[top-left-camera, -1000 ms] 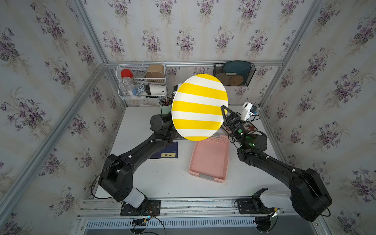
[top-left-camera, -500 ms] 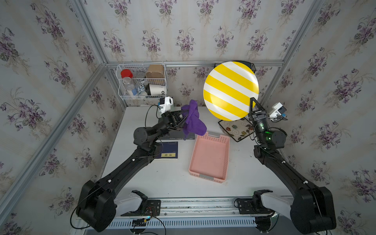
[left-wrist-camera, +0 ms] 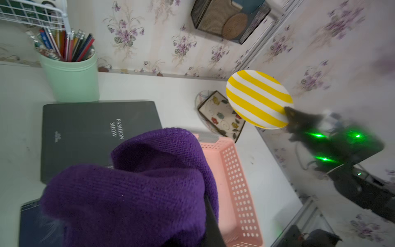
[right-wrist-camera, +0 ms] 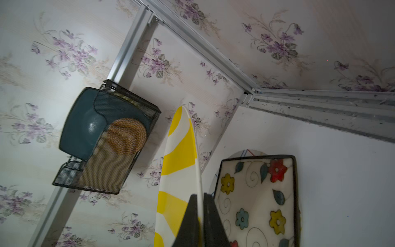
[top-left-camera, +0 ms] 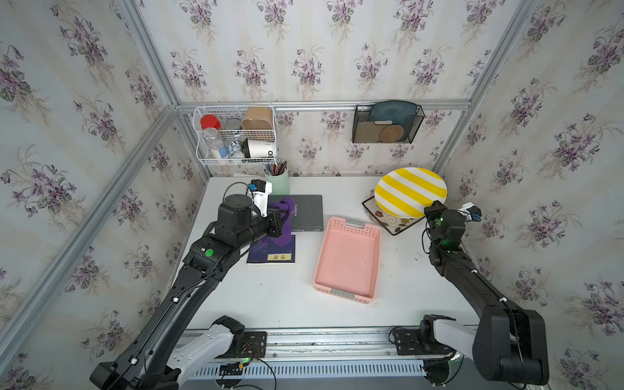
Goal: Wipe the wet plate dry
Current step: Place the plate on the plate.
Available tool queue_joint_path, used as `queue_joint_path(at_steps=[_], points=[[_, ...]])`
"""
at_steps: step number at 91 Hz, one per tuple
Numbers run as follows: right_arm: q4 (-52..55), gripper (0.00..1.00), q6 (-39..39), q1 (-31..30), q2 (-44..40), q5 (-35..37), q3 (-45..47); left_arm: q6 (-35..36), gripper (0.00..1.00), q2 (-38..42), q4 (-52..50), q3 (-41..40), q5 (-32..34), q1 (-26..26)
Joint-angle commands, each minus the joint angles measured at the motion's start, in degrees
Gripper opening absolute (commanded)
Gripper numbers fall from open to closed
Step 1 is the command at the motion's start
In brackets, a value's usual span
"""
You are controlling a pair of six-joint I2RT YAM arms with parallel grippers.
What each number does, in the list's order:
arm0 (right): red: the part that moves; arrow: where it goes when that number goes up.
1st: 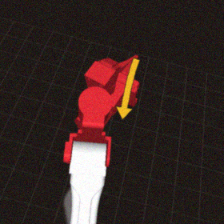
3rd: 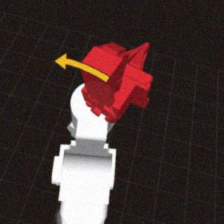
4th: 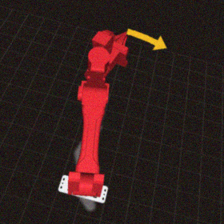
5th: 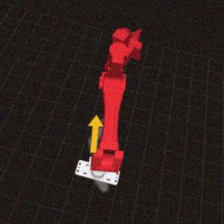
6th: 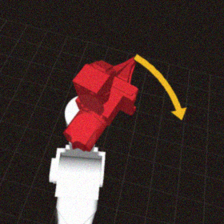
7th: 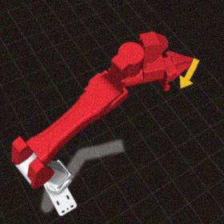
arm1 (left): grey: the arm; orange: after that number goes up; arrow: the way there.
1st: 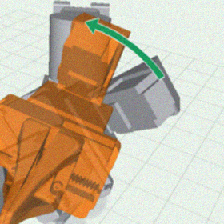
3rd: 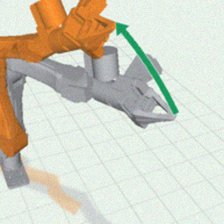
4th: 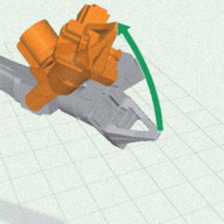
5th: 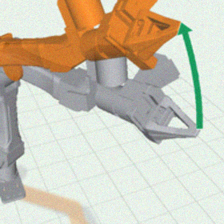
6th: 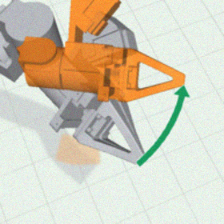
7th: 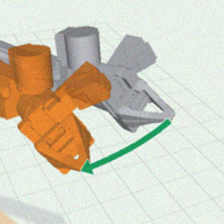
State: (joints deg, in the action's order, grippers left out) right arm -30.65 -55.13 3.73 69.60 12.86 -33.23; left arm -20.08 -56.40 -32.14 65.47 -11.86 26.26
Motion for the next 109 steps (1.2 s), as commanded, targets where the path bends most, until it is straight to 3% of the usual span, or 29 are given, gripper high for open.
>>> queue_joint_path(at_steps=[1,23,45,52,65,73,81,86,97,109], points=[[-6.77,0.0,0.12,0.9,4.67,-0.45,-1.36,5.44,0.0,-0.06,-3.83,-1.84,5.82,0.06],[-11.81,0.0,-3.07,2.42,18.49,-3.6,-4.57,4.81,0.0,-3.23,-2.96,-5.8,5.31,0.02],[-13.11,0.01,-5.14,2.42,25.5,-6.88,-4.0,0.85,0.0,-8.12,4.25,-11.48,-0.15,0.25],[-13.02,0.18,-5.37,2.43,25.97,-6.41,-2.04,0.23,0.03,-11.54,6.67,-13.29,-0.43,0.28],[-7.16,0.8,-2.88,2.84,23.98,-5.78,-1.35,0.17,0.3,-20.04,4.19,-11.44,0.26,0.37],[0.27,0.96,0.47,2.87,20.35,-4.06,-2.72,0.84,0.52,-24.01,1.45,-9.44,2.37,0.46],[7.31,1.0,2.52,2.87,16.54,-2.03,-4.33,1.59,0.76,-28.76,-3.71,-6.46,3.65,0.57],[9.76,1.0,3.25,2.87,14.19,-1.66,-4.16,1.83,0.86,-30.45,-7.92,-4.15,5.25,0.98],[11.35,1.0,4.13,2.87,8.98,-2.92,-2.07,2.01,0.88,-31.72,-13.89,-1.3,5.82,1.07],[13.02,1.0,7.24,2.87,3.86,-4.75,-1.41,1.75,0.88,-27.56,-14.62,0.02,2.55,1.07]])
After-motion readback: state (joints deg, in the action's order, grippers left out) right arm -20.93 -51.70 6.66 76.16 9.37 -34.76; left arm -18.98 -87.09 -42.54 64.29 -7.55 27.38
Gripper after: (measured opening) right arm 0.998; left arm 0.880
